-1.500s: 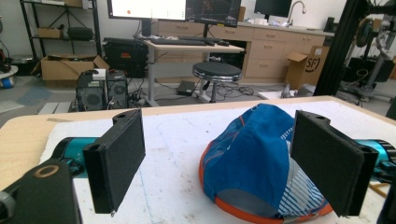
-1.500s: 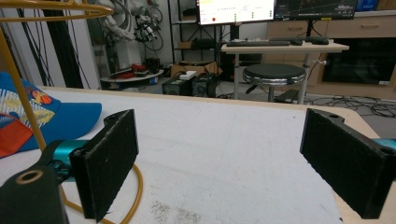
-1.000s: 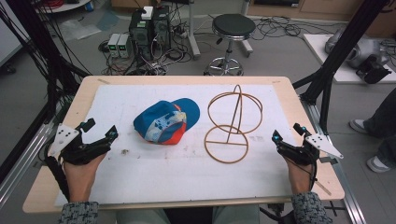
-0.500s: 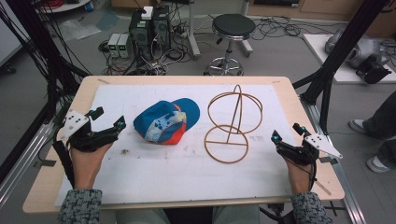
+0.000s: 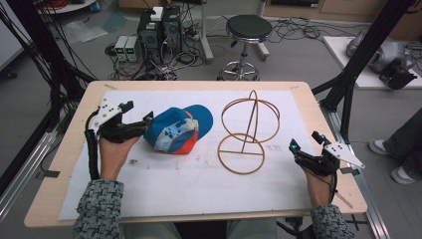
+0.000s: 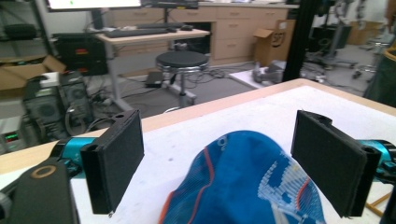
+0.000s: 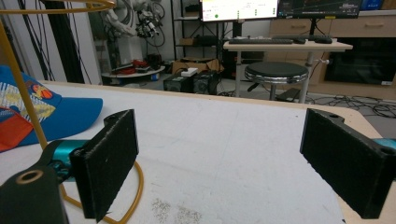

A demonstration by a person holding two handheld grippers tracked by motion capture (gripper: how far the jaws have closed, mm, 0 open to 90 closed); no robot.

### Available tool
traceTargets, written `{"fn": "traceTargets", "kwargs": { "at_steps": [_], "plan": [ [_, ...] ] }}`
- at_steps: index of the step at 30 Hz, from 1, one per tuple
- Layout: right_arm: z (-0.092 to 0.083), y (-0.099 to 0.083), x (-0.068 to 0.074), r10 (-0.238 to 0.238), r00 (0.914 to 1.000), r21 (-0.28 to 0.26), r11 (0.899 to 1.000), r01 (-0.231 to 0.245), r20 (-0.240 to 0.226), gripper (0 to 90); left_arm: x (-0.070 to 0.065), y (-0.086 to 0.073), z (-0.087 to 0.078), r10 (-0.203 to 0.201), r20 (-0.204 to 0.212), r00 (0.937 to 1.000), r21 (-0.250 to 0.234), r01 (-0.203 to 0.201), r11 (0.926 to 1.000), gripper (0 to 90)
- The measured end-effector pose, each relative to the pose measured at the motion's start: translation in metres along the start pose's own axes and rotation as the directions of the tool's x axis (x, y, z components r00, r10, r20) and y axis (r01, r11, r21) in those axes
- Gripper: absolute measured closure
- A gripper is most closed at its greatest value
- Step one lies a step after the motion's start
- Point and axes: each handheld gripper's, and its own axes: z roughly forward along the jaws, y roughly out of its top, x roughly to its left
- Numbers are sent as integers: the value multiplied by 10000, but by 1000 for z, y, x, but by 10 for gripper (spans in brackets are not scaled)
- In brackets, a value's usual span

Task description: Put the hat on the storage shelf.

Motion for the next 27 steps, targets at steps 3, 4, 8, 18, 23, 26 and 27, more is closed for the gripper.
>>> {"fn": "traceTargets", "kwargs": {
  "at_steps": [3, 4, 8, 18, 23, 26, 27],
  "plan": [
    [0, 0, 0, 0, 10000, -4, 10000, 0, -2, 107, -2, -6, 12, 94, 290, 9995, 179, -100, 9998, 205],
    [0, 0, 0, 0, 10000, -4, 10000, 0, -4, 107, -3, -10, 20, 150, 457, 9988, 286, -164, 9995, 209],
    [0, 0, 0, 13, 10000, -3, 10000, -13, -17, 107, -2, -16, 29, 146, 667, 9977, 429, -175, 9989, 226],
    [0, 0, 0, 8, 10000, 18, 10000, -8, -43, 107, 0, -29, 46, 478, 800, 9957, 988, -556, 9936, 322],
    [0, 0, 0, 26, 10000, 20, 10000, -26, -52, 107, -1, -33, 50, 669, 1043, 9923, 1235, -797, 9891, 383],
    [0, 0, 0, 29, 10000, 24, 10000, -28, -51, 107, -2, -35, 51, 758, 1113, 9909, 1354, -907, 9866, 399],
    [0, 0, 0, 21, 10000, 19, 10000, -21, -48, 107, -2, -36, 52, 784, 1129, 9905, 1426, -943, 9853, 411]
  ]
}}
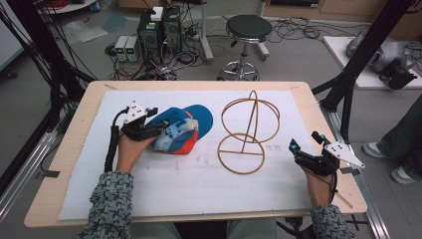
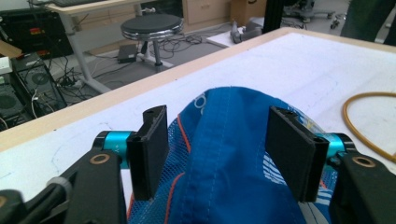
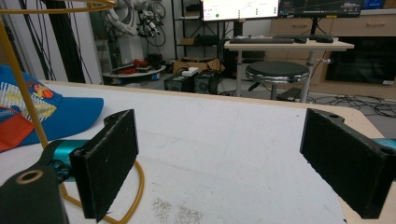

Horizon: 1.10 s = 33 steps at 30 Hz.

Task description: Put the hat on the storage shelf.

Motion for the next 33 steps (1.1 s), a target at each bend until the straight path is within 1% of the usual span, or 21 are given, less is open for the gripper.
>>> {"fn": "traceTargets", "kwargs": {
  "at_steps": [2, 3, 4, 7, 8, 9, 10, 11, 12, 13, 14, 15, 16, 17, 18, 19, 21, 25, 30, 32, 33],
  "plan": [
    [0, 0, 0, 6, 10000, -4, 10000, -6, -5, 107, 0, -1, 1, -2, 30, 10000, 52, 2, 10000, 451],
    [0, 0, 0, 5, 10000, -2, 10000, -5, -4, 107, 0, -1, 1, 40, 65, 10000, 57, -40, 10000, 451],
    [0, 0, 0, 1, 10000, -2, 10000, -1, -2, 107, 0, -1, 1, 131, 136, 9998, 87, -132, 9999, 509],
    [0, 0, 0, 5, 10000, 0, 10000, -5, 2, 107, 0, -1, 1, 126, 216, 9997, 103, -128, 9999, 529],
    [0, 0, 0, 14, 10000, 10, 10000, -14, -5, 107, 0, -1, 1, 130, 228, 9997, 119, -133, 9998, 594],
    [0, 0, 0, 14, 10000, 10, 10000, -14, -5, 107, 0, -1, 1, 180, 225, 9996, 128, -183, 9998, 594],
    [0, 0, 0, 13, 10000, 11, 10000, -13, -11, 107, 0, -1, 1, 281, 291, 9992, 128, -285, 9995, 648],
    [0, 0, 0, 13, 10000, 11, 10000, -13, -11, 107, 0, -1, 1, 281, 291, 9992, 128, -285, 9995, 664],
    [0, 0, 0, -5, 10000, 13, 10000, 5, 2, 107, 0, -1, 0, 392, 423, 9983, 81, -395, 9992, 692],
    [0, 0, 0, 11, 10000, 13, 10000, -11, 0, 107, 0, -1, 0, 392, 423, 9983, 81, -395, 9992, 708],
    [0, 0, 0, -9, 10000, 21, 10000, 9, 14, 107, -3, 0, 0, 605, 370, 9975, 66, -608, 9981, 743],
    [0, 0, 0, -18, 10000, 33, 10000, 18, 5, 107, -3, 0, 0, 605, 370, 9975, 66, -608, 9981, 770],
    [0, 0, 0, -18, 10000, 33, 10000, 18, 5, 107, -4, 1, 0, 695, 403, 9968, 49, -697, 9976, 770],
    [0, 0, 0, 14, 10000, 29, 10000, -14, 1, 107, -6, 3, -1, 734, 426, 9964, 64, -737, 9973, 812],
    [0, 0, 0, 15, 10000, -4, 10000, -15, 10, 107, -6, 5, -1, 724, 479, 9962, 62, -727, 9973, 831],
    [0, 0, 0, -44, 10000, -46, 10000, 44, 26, 107, -6, 6, -2, 669, 511, 9965, 35, -671, 9977, 842],
    [0, 0, 0, 17, 10000, -24, 10000, -17, -3, 107, -6, 7, -3, 625, 535, 9966, -1, -626, 9980, 870],
    [0, 0, -1, 12, 10000, 8, 10000, -12, -9, 107, -8, 13, -4, 680, 638, 9956, 38, -684, 9977, 882],
    [-1, 0, -1, 3, 10000, -24, 10000, -2, 8, 107, -10, 21, -5, 475, 695, 9964, -117, -468, 9988, 884],
    [-1, 0, -1, -23, 10000, -54, 10000, 23, 25, 107, -10, 26, -7, 345, 716, 9968, -71, -340, 9994, 884],
    [-1, 0, -1, -13, 10000, -50, 10000, 14, 22, 107, -10, 26, -7, 345, 716, 9968, -71, -340, 9994, 884]
  ]
}}
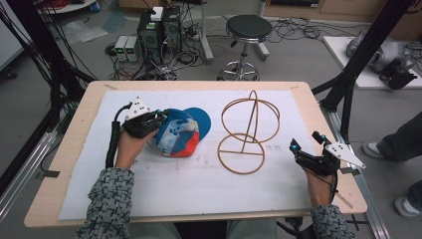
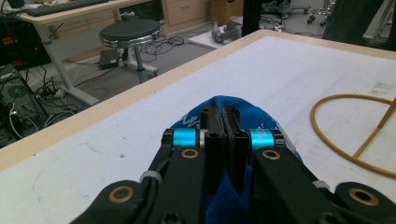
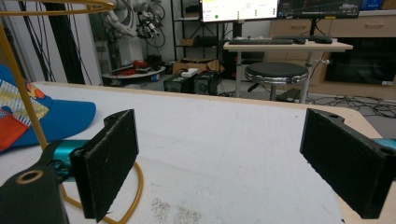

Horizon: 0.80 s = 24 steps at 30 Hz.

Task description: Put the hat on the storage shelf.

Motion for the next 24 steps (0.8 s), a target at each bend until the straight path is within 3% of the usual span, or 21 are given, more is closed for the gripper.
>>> {"fn": "traceTargets", "kwargs": {
  "at_steps": [24],
  "plan": [
    [0, 0, -2, 105, 9999, 1, 9999, -105, -10, 107, -6, 65, -5, 286, -68, 9996, -705, -291, 9971, 884]
  ]
}}
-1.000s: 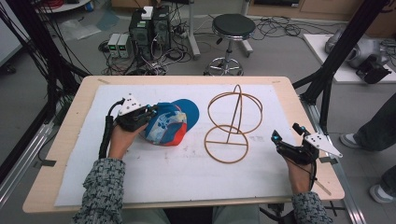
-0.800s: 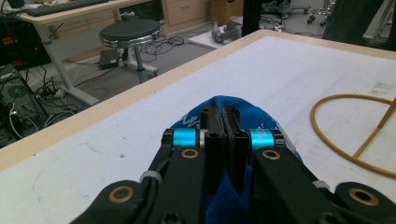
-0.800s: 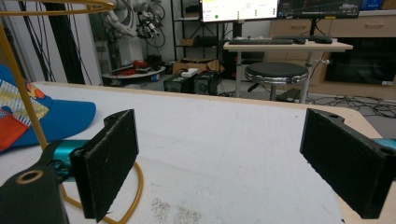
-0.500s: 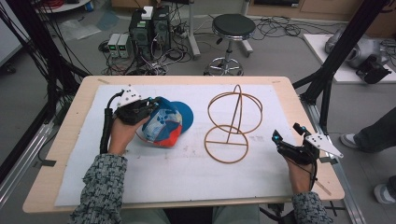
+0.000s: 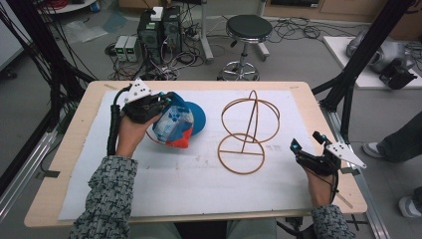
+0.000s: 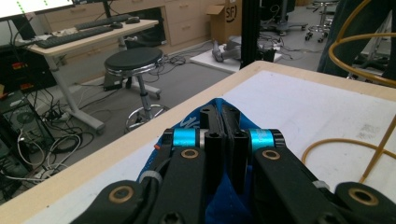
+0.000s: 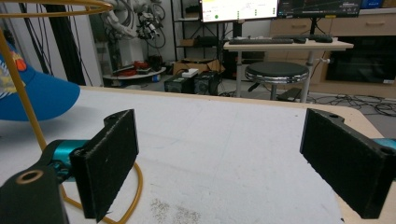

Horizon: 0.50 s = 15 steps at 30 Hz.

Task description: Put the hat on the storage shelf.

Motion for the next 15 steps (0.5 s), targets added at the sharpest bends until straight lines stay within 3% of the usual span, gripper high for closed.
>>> {"fn": "traceTargets", "kwargs": {
  "at_steps": [15],
  "plan": [
    [0, 0, 0, 5, 10000, -38, 10000, -5, -19, 107, 8, 43, -1, 129, -264, 9996, -709, -148, 9974, 884]
  ]
}}
